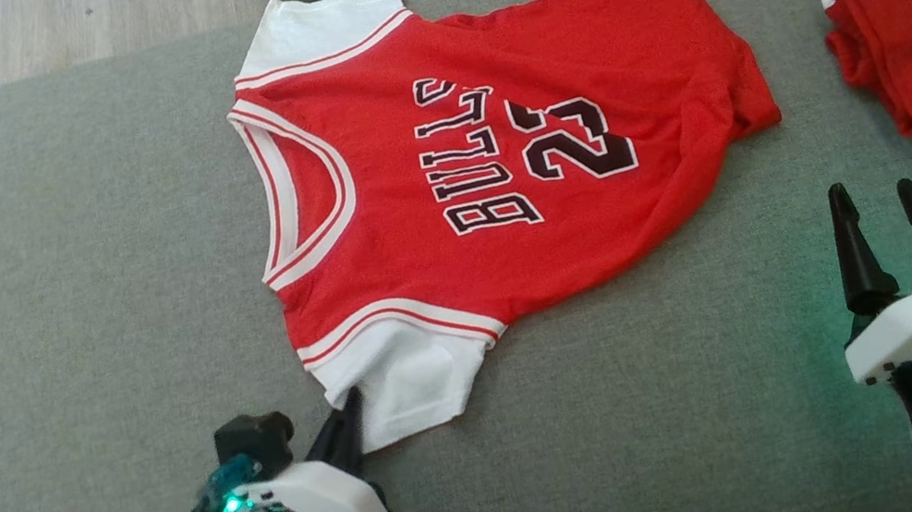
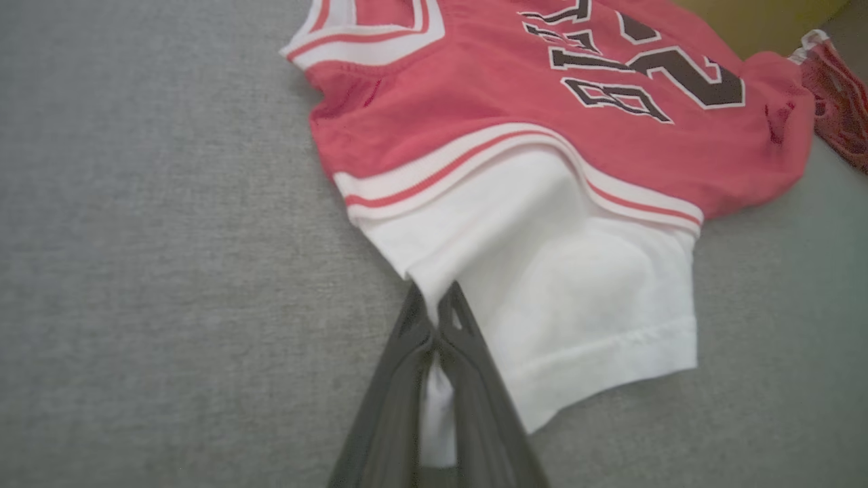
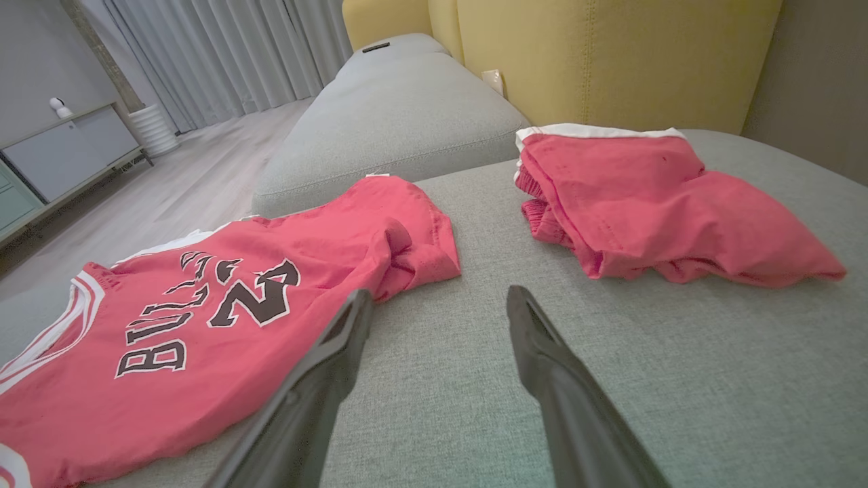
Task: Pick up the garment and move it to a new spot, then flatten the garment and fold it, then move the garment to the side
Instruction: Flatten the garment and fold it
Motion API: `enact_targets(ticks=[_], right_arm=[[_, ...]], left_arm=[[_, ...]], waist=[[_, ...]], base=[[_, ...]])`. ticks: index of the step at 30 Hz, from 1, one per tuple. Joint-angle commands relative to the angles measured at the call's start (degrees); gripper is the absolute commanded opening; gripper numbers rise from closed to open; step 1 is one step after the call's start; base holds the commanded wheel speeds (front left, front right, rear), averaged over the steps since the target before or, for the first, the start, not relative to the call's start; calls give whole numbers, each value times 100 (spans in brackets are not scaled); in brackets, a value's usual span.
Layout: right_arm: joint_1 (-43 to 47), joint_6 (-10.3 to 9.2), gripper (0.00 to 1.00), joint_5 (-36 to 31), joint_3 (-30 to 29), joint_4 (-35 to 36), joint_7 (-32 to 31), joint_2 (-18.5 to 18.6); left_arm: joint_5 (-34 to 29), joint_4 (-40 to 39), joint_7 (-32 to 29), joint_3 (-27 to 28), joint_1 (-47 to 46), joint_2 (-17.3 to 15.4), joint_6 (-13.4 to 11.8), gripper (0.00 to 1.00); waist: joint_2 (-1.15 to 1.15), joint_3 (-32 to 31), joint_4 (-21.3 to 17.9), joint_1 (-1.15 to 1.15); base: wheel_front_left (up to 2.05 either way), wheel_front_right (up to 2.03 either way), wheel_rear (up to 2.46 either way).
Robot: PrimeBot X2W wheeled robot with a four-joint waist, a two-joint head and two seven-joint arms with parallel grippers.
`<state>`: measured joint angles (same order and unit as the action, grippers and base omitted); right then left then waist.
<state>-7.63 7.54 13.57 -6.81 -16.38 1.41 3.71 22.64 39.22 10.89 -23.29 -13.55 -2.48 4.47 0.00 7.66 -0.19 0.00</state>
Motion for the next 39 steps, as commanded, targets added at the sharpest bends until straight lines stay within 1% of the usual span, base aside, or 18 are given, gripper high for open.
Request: enact_targets(ticks=[1,3,6,9,12,16,21,25,27,39], right_arm=[[-218,-5,100,-27,99,156,9,-5],[-234,-5,100,-45,97,127,-1,-11],[-269,-5,100,-80,129,75,-32,-21],[-311,-5,100,-109,157,27,-62,-31],[-352,-5,100,-119,205,-26,-92,-41],[-368,-5,100,-113,302,-120,-138,-52],[-375,-5,100,-93,453,-252,-194,-61],[-410,-5,100,-55,540,-376,-244,-65],[-439,-5,100,-144,593,-470,-279,-33],[-420,-5,100,-55,587,-723,-345,-13]], left_arm=[[43,-169,108,139,-204,-40,26,0],[76,-331,268,226,-270,-40,4,0],[40,-731,393,517,-341,-77,-146,0],[-65,-1418,406,938,-301,-82,-251,0],[-228,-1995,408,1300,-134,-76,-273,0],[-373,-2377,409,1606,58,-59,-246,0],[-466,-2407,410,1708,168,-46,-198,0],[-440,-2362,410,1662,179,-43,-182,0],[-398,-2333,410,1605,170,-42,-179,0],[-353,-2123,410,1444,193,-41,-231,0]], waist=[[0,-3,8,0],[0,-4,24,0],[0,1,58,0],[0,26,114,0],[0,47,152,0],[0,67,194,0],[0,88,228,0],[0,107,239,0],[0,119,253,0],[0,109,144,0]], base=[[0,0,0],[0,0,0],[0,0,0],[0,0,0],[0,0,0],[0,0,0],[0,0,0],[0,0,0],[0,0,0],[0,0,0]])
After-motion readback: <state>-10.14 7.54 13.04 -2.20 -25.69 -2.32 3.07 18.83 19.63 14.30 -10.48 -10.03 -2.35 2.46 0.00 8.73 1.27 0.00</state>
